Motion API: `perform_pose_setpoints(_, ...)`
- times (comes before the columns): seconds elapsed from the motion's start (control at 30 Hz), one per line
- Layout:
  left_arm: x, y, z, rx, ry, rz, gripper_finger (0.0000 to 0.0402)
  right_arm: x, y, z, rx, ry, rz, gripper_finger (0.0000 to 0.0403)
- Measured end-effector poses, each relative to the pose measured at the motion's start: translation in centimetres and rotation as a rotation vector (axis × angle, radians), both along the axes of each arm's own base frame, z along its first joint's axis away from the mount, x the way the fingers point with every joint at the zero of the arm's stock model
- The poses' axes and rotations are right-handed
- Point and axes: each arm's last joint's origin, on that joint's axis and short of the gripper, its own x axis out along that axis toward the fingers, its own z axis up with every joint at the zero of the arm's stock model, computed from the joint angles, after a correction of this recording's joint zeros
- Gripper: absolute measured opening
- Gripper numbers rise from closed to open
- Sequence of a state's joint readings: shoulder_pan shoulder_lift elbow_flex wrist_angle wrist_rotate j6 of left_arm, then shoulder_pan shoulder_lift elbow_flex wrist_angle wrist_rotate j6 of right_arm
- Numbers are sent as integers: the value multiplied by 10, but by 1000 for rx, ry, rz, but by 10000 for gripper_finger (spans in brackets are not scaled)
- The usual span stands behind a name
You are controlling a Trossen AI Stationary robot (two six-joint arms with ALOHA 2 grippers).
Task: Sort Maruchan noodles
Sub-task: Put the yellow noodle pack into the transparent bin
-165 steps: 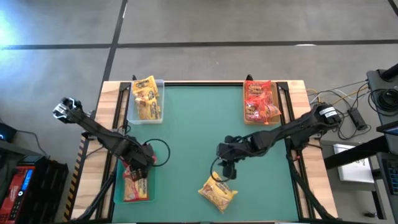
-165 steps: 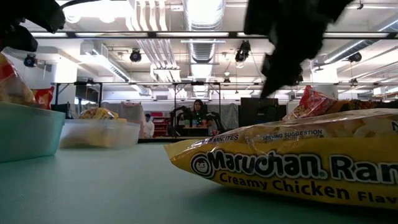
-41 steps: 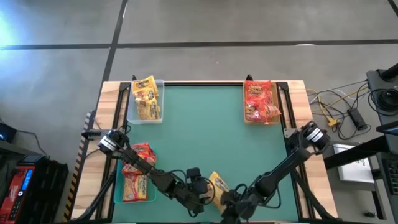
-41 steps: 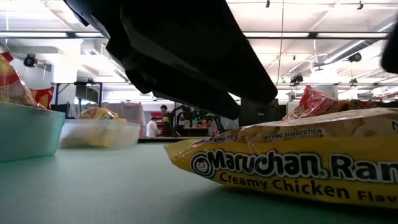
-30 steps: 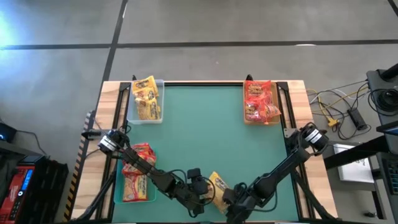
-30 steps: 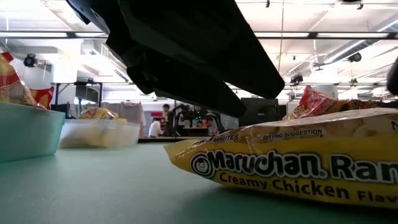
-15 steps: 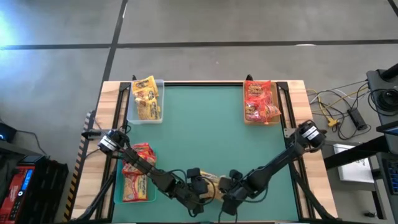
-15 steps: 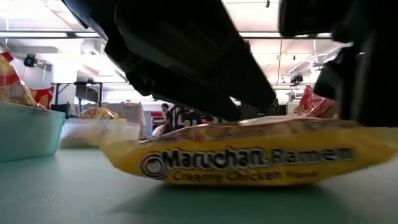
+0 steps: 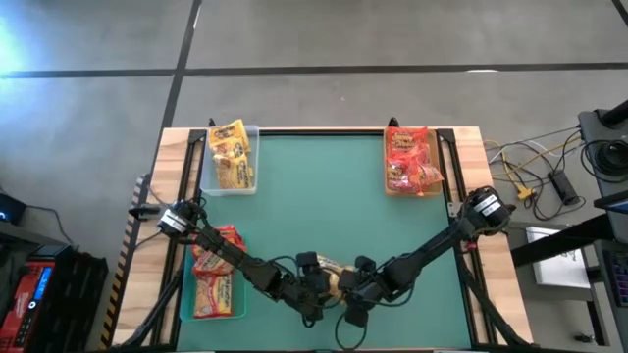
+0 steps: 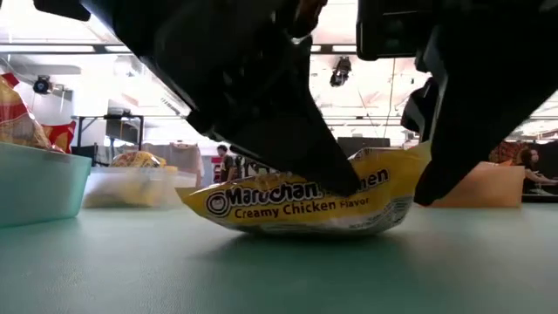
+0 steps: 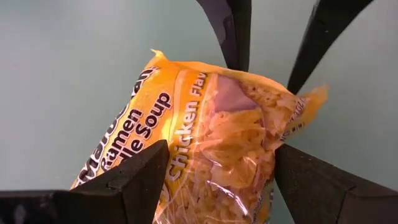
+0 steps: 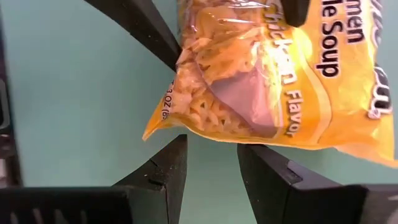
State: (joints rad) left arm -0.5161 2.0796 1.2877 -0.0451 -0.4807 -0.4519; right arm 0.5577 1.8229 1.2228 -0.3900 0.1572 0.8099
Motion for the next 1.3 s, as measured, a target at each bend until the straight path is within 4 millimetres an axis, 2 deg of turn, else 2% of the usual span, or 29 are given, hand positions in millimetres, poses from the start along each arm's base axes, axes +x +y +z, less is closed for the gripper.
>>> perform_pose_setpoints(0.17, 3, 11, -1, 64, 25, -9, 264, -4, -15, 2, -62, 85, -15, 132)
perform_pose_setpoints(0.3, 10, 27, -2, 101, 43, 2, 264, -9, -25, 0, -113, 161, -21, 132)
perform_pose_setpoints(0.57, 30, 86, -3, 137, 75, 115, 264, -17, -33, -1, -172, 257, -15, 132)
perform_pose_setpoints(0.73, 38, 126, -5, 157, 105, 178, 264, -24, -38, 7, -223, 271, -16, 132)
perform_pose_setpoints(0.93, 39, 164, -11, 73, 114, 185, 265, -38, -55, 16, -316, 240, -30, 132)
perform_pose_setpoints(1.1, 42, 174, -10, 16, 58, 171, 265, -60, -78, 16, -320, 215, -111, 132)
perform_pose_setpoints(1.3, 43, 174, 5, 17, 35, 150, 264, -89, -96, 10, -202, 75, -253, 132)
